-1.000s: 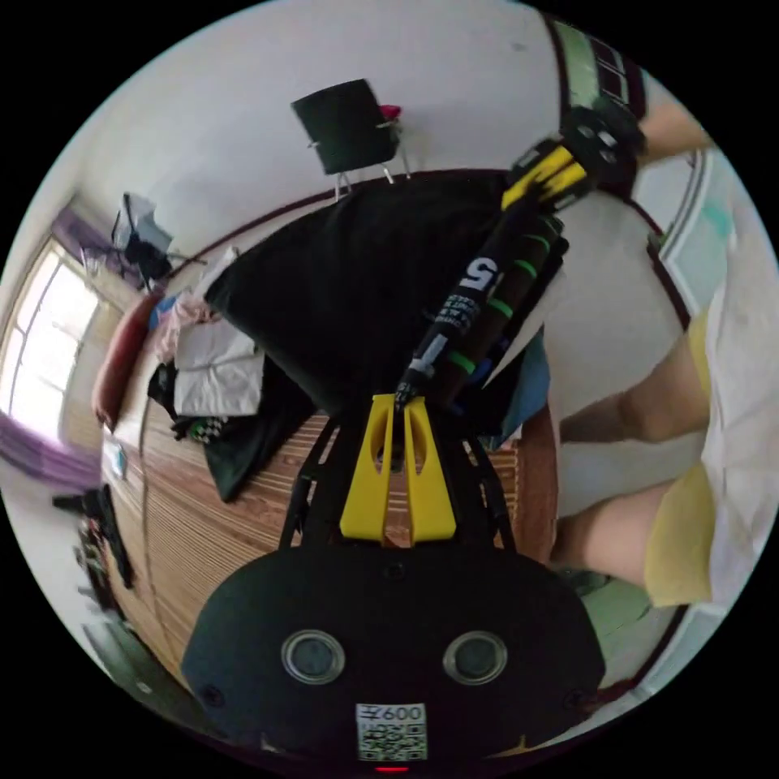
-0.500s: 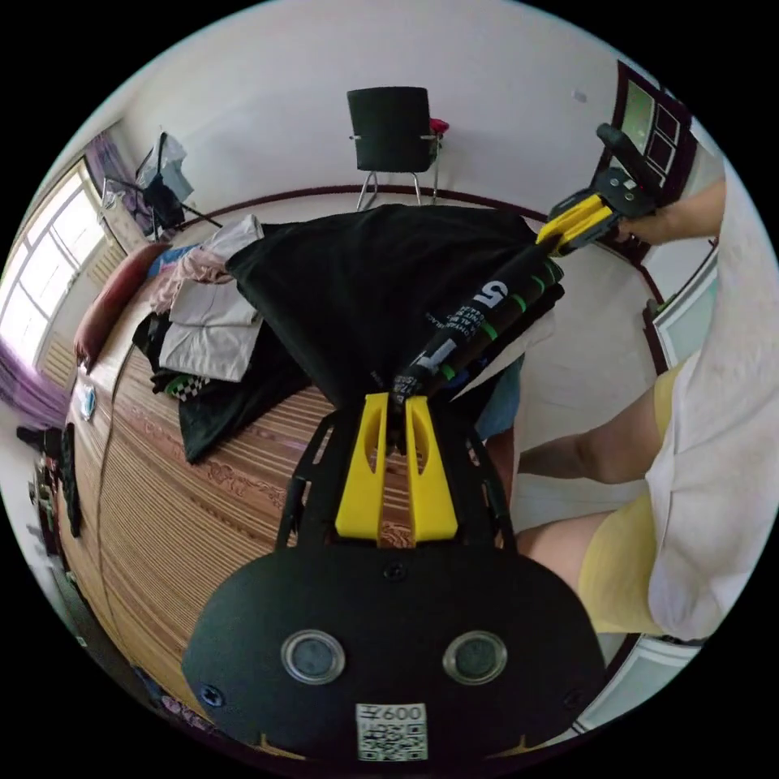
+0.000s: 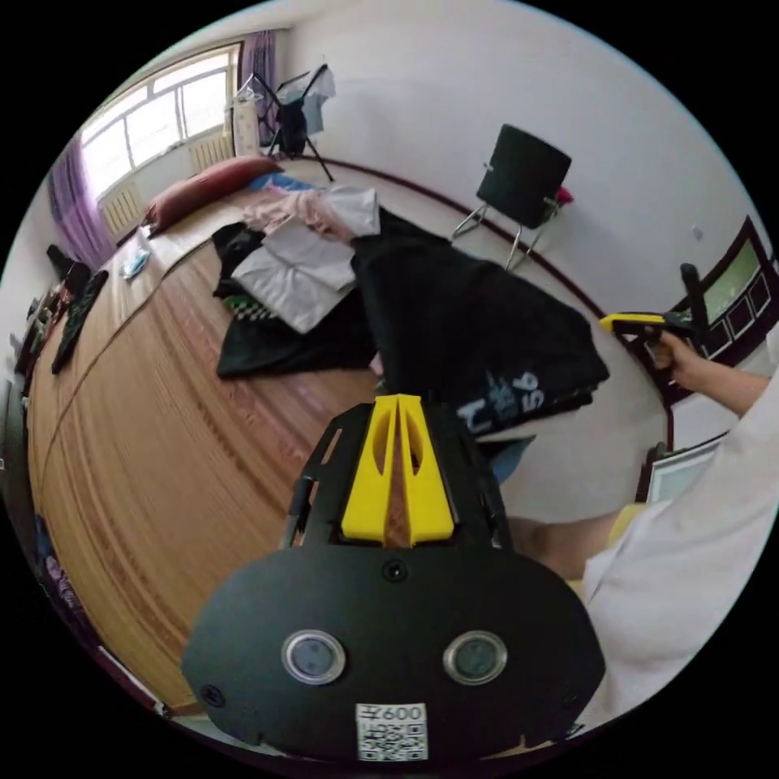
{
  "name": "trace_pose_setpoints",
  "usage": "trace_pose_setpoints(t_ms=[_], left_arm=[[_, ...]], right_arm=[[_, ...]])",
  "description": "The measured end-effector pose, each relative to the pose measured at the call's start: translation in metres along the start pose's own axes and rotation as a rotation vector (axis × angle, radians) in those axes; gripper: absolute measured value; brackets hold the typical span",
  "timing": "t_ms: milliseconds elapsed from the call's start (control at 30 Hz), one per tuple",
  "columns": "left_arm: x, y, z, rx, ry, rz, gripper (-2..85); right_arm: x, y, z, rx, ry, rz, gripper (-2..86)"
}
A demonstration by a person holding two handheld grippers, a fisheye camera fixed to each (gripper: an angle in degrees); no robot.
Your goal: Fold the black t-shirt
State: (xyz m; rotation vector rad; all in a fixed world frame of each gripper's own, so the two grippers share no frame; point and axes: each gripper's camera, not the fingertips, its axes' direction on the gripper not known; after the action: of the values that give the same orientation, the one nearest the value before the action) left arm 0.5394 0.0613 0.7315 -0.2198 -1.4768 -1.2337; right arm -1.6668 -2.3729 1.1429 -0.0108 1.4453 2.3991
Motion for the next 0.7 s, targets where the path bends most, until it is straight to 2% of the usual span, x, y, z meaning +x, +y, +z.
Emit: trace_pose_setpoints(t_ms=[67,200,267,300,367,433,500,567,633,700], left_arm=[[0.034,-0.044,0.011,0.020,0.170,0.072,0.6],[0.108,-0.084,0.032,-0.049,0.348,0.167,0.6],[0.152,-0.084,0.066,-0.262,0.248,0.202,0.5],[0.160,-0.080,0.072,-0.291,0.204,0.202,0.5],[0.183,-0.065,0.061,-0.228,0.117,0.171,0.4],[0.196,-0.064,0.046,-0.225,0.095,0.140,0.3],[0.213,-0.063,0.031,-0.250,0.073,0.167,0.2],[0.239,-0.049,0.035,-0.422,0.024,0.273,0.2],[0.247,-0.029,0.038,-0.536,-0.075,0.274,0.2],[0.244,-0.010,0.004,-0.394,-0.136,0.217,0.2]], right_arm=[[-0.009,-0.054,0.011,0.055,-0.168,-0.072,-0.9],[-0.035,-0.121,0.041,0.041,-0.362,-0.128,-0.9],[-0.059,-0.156,0.064,-0.020,-0.487,-0.211,-0.9],[-0.066,-0.163,0.070,-0.053,-0.505,-0.240,-0.8],[-0.083,-0.182,0.088,-0.142,-0.486,-0.395,-0.8],[-0.074,-0.191,0.086,-0.138,-0.501,-0.366,-0.8],[-0.051,-0.195,0.075,-0.089,-0.362,-0.188,-0.8],[-0.019,-0.181,0.047,0.024,-0.049,0.078,-0.8],[-0.010,-0.165,0.023,0.071,0.095,0.142,-0.8],[-0.018,-0.151,0.002,0.072,0.127,0.106,-0.8]])
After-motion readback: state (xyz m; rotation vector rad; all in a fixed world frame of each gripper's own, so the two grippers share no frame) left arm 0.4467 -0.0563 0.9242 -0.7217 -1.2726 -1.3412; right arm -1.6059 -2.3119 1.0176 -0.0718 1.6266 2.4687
